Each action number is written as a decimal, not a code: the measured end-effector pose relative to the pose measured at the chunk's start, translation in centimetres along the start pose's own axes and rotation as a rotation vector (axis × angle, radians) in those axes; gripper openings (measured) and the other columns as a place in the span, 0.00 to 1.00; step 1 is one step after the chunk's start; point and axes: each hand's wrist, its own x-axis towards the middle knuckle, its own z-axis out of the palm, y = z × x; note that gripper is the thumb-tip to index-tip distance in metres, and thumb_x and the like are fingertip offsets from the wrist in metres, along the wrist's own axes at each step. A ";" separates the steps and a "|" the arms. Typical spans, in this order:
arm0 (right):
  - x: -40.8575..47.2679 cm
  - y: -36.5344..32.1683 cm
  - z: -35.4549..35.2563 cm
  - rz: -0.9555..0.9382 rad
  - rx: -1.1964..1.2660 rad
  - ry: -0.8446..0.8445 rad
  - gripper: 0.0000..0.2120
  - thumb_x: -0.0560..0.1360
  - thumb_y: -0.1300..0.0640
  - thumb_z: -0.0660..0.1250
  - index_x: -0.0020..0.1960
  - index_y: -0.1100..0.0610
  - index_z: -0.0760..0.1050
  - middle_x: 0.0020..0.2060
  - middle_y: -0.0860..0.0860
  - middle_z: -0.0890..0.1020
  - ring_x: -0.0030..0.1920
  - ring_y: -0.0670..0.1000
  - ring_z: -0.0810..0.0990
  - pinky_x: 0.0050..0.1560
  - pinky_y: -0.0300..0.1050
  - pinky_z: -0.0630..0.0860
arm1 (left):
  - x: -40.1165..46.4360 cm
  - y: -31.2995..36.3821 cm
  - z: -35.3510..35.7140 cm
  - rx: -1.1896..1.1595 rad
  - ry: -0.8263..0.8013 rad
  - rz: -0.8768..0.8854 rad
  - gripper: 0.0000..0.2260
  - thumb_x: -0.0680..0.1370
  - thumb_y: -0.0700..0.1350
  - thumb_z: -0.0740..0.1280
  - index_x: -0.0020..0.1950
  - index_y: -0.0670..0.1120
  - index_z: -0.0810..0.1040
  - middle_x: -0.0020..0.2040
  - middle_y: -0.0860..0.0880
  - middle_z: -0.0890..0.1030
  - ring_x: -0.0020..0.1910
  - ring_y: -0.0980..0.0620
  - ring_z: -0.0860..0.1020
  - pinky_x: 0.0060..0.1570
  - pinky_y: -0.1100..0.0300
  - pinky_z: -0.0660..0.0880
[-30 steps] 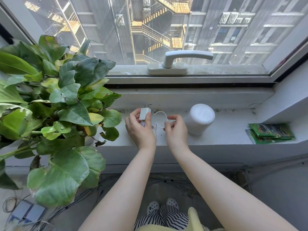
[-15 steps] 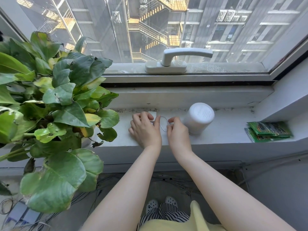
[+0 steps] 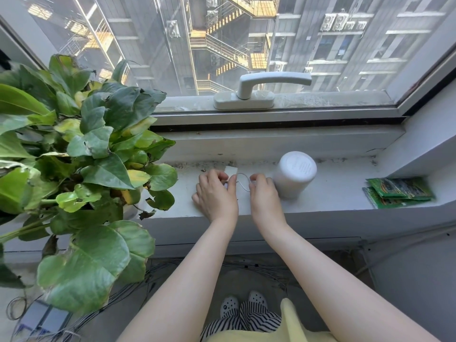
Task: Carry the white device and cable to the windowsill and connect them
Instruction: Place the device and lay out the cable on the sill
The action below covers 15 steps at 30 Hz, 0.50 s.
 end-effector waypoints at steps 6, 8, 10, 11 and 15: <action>-2.5 0.3 -1.5 -0.167 0.096 0.006 0.16 0.81 0.58 0.53 0.68 0.57 0.66 0.57 0.50 0.73 0.51 0.44 0.72 0.48 0.33 0.63 | 0.1 0.0 -0.4 0.060 0.000 0.027 0.15 0.75 0.62 0.62 0.47 0.51 0.75 0.49 0.53 0.78 0.53 0.49 0.74 0.50 0.56 0.60; -3.7 0.7 -2.8 -0.270 0.130 0.045 0.14 0.80 0.58 0.57 0.65 0.57 0.70 0.45 0.43 0.71 0.44 0.39 0.70 0.46 0.30 0.65 | 0.2 -0.1 -0.6 0.051 -0.003 0.034 0.15 0.75 0.62 0.62 0.46 0.50 0.75 0.48 0.53 0.78 0.53 0.48 0.74 0.51 0.55 0.61; -4.6 1.6 -4.4 -0.333 0.152 0.113 0.11 0.78 0.59 0.60 0.60 0.55 0.73 0.39 0.45 0.70 0.41 0.41 0.71 0.43 0.30 0.66 | 0.3 -0.3 -0.7 0.019 -0.001 0.033 0.14 0.74 0.60 0.63 0.46 0.50 0.73 0.48 0.52 0.78 0.53 0.48 0.73 0.50 0.56 0.60; -4.8 2.1 -5.2 -0.339 0.168 0.145 0.10 0.78 0.59 0.61 0.58 0.53 0.73 0.38 0.47 0.71 0.41 0.43 0.71 0.42 0.31 0.67 | 0.4 -0.4 -0.8 0.009 -0.008 0.034 0.13 0.74 0.60 0.64 0.46 0.50 0.73 0.47 0.52 0.78 0.53 0.48 0.73 0.49 0.57 0.59; -4.5 4.5 -8.1 -0.273 0.252 0.276 0.07 0.78 0.59 0.61 0.54 0.50 0.73 0.37 0.53 0.73 0.37 0.50 0.72 0.38 0.38 0.68 | 0.3 -0.2 -1.1 0.027 -0.046 0.068 0.13 0.74 0.60 0.65 0.43 0.51 0.71 0.40 0.56 0.77 0.47 0.51 0.71 0.47 0.58 0.56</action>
